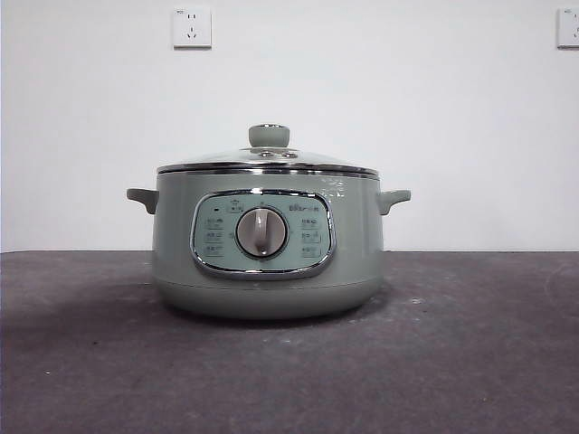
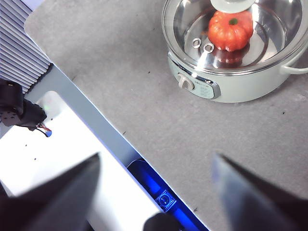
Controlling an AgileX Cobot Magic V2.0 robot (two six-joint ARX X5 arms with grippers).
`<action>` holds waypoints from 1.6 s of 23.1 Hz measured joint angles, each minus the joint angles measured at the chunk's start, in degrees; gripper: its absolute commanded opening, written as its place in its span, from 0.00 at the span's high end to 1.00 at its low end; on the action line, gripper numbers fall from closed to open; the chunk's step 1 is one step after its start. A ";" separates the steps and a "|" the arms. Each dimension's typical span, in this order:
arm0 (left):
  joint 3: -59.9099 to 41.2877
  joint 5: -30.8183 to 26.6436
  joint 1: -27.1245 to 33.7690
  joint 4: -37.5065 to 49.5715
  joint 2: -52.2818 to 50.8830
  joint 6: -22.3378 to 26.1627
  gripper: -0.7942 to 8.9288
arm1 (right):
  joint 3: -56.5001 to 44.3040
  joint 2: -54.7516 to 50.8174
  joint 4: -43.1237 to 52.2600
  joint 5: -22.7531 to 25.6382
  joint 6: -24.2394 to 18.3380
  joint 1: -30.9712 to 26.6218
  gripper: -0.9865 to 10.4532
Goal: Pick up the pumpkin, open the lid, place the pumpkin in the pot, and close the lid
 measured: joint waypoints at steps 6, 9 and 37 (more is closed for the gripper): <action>0.00 -0.04 0.00 -0.37 -0.50 -0.17 0.92 | 0.00 0.00 1.29 0.00 0.42 0.00 0.91; 0.00 -0.09 0.00 -0.39 -0.46 -0.35 0.92 | 0.00 -0.02 1.29 0.04 0.81 0.00 0.91; -1.49 -5.95 9.51 15.06 -5.16 4.66 0.92 | 0.00 -0.07 1.27 0.13 1.20 0.00 0.91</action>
